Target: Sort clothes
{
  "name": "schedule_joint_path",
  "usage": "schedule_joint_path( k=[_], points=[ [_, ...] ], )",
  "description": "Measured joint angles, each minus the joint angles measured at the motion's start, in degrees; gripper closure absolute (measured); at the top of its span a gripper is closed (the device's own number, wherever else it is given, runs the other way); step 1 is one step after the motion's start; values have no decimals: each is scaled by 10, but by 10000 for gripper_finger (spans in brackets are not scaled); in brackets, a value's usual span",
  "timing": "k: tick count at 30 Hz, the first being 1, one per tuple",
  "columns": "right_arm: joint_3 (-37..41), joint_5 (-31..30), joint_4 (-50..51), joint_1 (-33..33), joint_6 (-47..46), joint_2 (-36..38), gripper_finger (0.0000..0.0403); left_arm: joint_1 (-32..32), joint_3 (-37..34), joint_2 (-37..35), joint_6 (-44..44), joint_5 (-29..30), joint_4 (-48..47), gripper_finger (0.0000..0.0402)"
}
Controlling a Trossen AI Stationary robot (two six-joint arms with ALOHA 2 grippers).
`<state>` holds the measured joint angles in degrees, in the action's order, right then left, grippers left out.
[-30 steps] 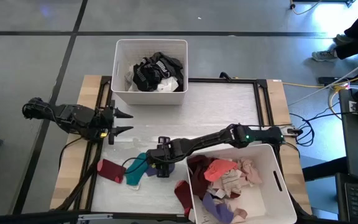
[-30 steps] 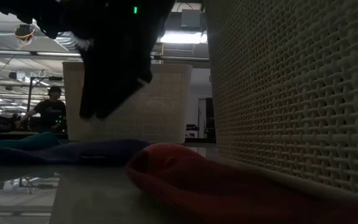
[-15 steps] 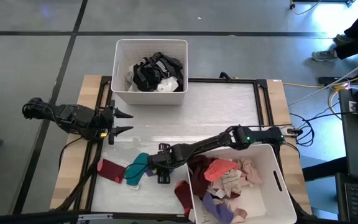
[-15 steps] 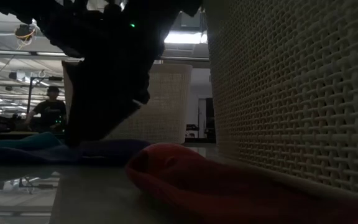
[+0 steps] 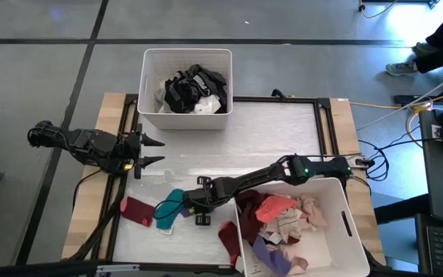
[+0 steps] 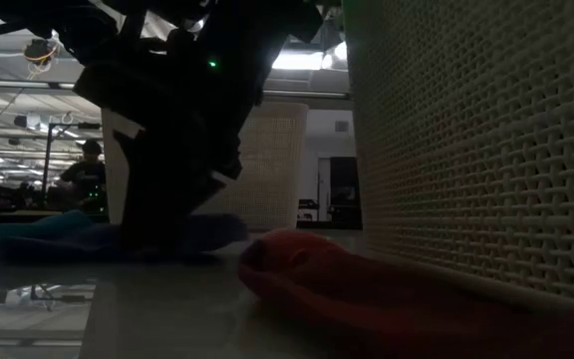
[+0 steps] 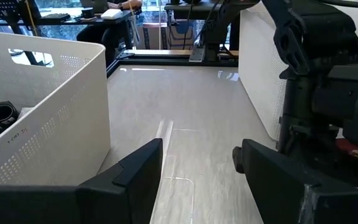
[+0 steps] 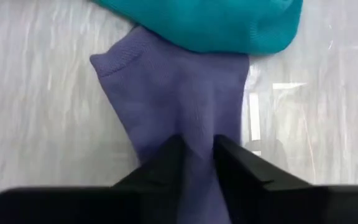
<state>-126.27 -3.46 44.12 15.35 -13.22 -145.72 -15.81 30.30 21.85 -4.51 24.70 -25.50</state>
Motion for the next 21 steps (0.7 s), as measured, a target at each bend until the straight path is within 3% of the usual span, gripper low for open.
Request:
schedule_joint_path(
  k=[7,14,21],
  points=[
    [-3,0,10,0,12,6,391,0,0,0,0,0,0,192],
    [-2,-8,16,1,4,45,374,0,0,0,0,0,0,192],
    [-2,-34,53,1,4,93,393,0,0,0,0,0,-1,192]
  ],
)
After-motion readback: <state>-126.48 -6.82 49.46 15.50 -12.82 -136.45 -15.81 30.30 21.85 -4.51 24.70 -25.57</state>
